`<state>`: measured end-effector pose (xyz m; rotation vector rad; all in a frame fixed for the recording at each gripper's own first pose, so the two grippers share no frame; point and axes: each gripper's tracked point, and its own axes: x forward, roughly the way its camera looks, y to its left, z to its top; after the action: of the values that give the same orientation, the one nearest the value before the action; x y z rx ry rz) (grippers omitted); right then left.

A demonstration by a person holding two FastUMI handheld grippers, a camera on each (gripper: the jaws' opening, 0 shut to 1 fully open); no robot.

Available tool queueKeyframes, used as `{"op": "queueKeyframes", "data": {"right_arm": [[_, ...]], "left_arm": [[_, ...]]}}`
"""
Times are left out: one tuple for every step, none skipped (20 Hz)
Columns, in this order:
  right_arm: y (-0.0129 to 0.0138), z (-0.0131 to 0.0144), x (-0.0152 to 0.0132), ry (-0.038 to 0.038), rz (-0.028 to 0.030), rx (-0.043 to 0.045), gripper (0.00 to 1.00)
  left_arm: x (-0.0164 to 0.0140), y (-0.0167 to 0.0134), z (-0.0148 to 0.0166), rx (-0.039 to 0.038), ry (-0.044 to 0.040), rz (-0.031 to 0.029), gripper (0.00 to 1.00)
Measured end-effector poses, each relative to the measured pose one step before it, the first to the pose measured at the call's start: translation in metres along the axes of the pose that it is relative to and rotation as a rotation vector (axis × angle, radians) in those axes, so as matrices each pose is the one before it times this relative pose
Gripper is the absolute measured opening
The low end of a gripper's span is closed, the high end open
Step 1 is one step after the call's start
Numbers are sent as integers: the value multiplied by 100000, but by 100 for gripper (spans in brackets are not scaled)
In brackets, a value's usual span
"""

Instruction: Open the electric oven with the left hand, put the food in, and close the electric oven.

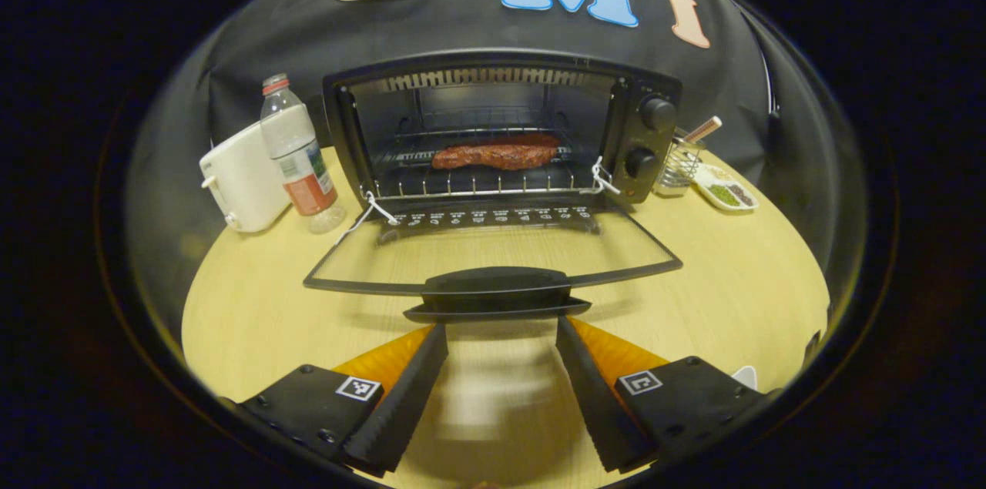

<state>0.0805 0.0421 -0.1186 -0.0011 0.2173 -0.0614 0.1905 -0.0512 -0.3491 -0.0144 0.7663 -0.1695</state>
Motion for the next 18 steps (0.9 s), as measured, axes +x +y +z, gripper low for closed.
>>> {"op": "queueKeyframes", "data": {"right_arm": [[203, 42, 32, -303, 672, -363, 98], [220, -2, 55, 9, 617, -482, 98], [152, -73, -46, 160, 763, -269, 97], [281, -14, 37, 152, 795, 99, 97], [297, -51, 141, 60, 580, 167, 97], [130, 46, 31, -53, 410, 168, 98], [179, 10, 130, -51, 354, 108, 98], [176, -4, -21, 113, 403, -131, 98], [141, -111, -38, 67, 478, -364, 98], [141, 14, 4, 8, 382, -528, 98], [58, -22, 0, -69, 31, -465, 98], [70, 85, 3, -81, 78, -18, 98], [180, 1, 101, 184, 173, 114, 98], [107, -209, 104, 541, 75, -116, 97], [97, -278, 21, 566, 153, -216, 97], [103, -98, 60, 402, 161, -187, 97], [-5, -66, -56, 217, -129, -46, 97], [108, 74, 41, 68, -33, 204, 98]], "left_arm": [[-563, -30, 558, -231, -1824, 78, 100], [-358, 15, 596, -88, -1872, 23, 96], [-305, 94, 409, -84, -1299, 168, 96], [-251, 55, 459, -3, -966, 56, 100], [-202, -62, 194, -347, -615, -12, 91], [-284, -10, 304, -707, -701, -314, 95], [-227, 60, 441, -543, -653, -391, 100], [-189, 107, 542, -462, -958, -296, 98], [-290, -19, 560, -149, -1533, -119, 97], [-408, 71, 706, 221, -1998, -29, 94], [-95, -77, 587, 529, -1713, 117, 97], [46, -110, 750, 763, -1416, 102, 97], [390, -158, 1082, 648, -1099, 103, 97], [392, -29, 1221, 702, -1777, -22, 100], [225, -5, 740, 1281, -1833, 14, 97], [224, 77, 769, 1475, -1829, 73, 96], [133, 50, 756, 1573, -1732, 146, 96], [291, 125, 896, 1787, -2258, 6, 96]]}}
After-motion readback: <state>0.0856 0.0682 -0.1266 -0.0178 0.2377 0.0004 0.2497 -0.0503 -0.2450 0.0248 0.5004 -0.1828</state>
